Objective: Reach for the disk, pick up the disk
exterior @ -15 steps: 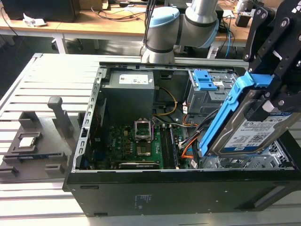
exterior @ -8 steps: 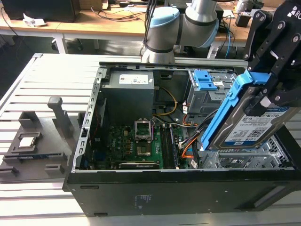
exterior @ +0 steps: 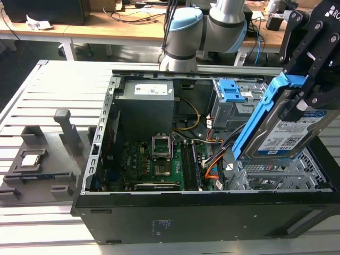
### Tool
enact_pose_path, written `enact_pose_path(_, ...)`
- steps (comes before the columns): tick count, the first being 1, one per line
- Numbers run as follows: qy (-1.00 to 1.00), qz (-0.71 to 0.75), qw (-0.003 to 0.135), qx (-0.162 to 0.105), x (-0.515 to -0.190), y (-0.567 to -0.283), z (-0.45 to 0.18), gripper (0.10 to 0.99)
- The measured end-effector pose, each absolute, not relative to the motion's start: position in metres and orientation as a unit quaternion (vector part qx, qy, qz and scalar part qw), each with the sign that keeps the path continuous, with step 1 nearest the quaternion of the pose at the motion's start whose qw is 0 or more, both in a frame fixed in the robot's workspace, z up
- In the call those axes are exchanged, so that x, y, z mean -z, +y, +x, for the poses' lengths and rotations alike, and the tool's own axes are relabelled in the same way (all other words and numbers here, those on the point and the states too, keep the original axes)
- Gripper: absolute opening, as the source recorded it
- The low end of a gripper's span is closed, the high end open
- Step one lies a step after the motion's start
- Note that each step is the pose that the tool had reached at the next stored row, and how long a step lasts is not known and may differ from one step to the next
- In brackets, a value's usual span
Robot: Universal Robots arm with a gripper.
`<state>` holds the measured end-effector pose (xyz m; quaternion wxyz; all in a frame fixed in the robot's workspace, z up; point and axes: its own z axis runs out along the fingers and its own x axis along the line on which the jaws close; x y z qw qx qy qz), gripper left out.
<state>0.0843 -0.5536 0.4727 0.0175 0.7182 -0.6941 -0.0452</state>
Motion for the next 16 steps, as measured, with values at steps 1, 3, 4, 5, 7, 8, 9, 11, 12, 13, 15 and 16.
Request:
enact_pose_path(1,-0.694,0.718,0.018,0.046,-0.471,-0.552,0.089,0.365)
enact_pose_path(3,-0.694,0.718,0.018,0.045,-0.471,-0.552,0.093,0.365)
enact_pose_path(4,-0.695,0.718,0.018,0.046,-0.470,-0.553,0.097,0.365)
enact_pose_path(5,-0.695,0.718,0.018,0.046,-0.469,-0.554,0.101,0.365)
enact_pose_path(7,-0.695,0.717,0.018,0.046,-0.468,-0.557,0.106,0.365)
enact_pose_path(8,-0.695,0.717,0.018,0.046,-0.467,-0.557,0.108,0.365)
enact_pose_path(9,-0.695,0.717,0.018,0.046,-0.467,-0.558,0.111,0.365)
enact_pose_path(11,-0.695,0.717,0.019,0.046,-0.463,-0.558,0.114,0.365)
enact_pose_path(12,-0.696,0.717,0.019,0.046,-0.459,-0.558,0.114,0.365)
enact_pose_path(13,-0.695,0.717,0.019,0.046,-0.457,-0.558,0.114,0.365)
enact_pose_path(15,-0.695,0.717,0.019,0.046,-0.452,-0.558,0.114,0.365)
enact_pose_path(16,-0.695,0.717,0.019,0.046,-0.451,-0.558,0.114,0.365)
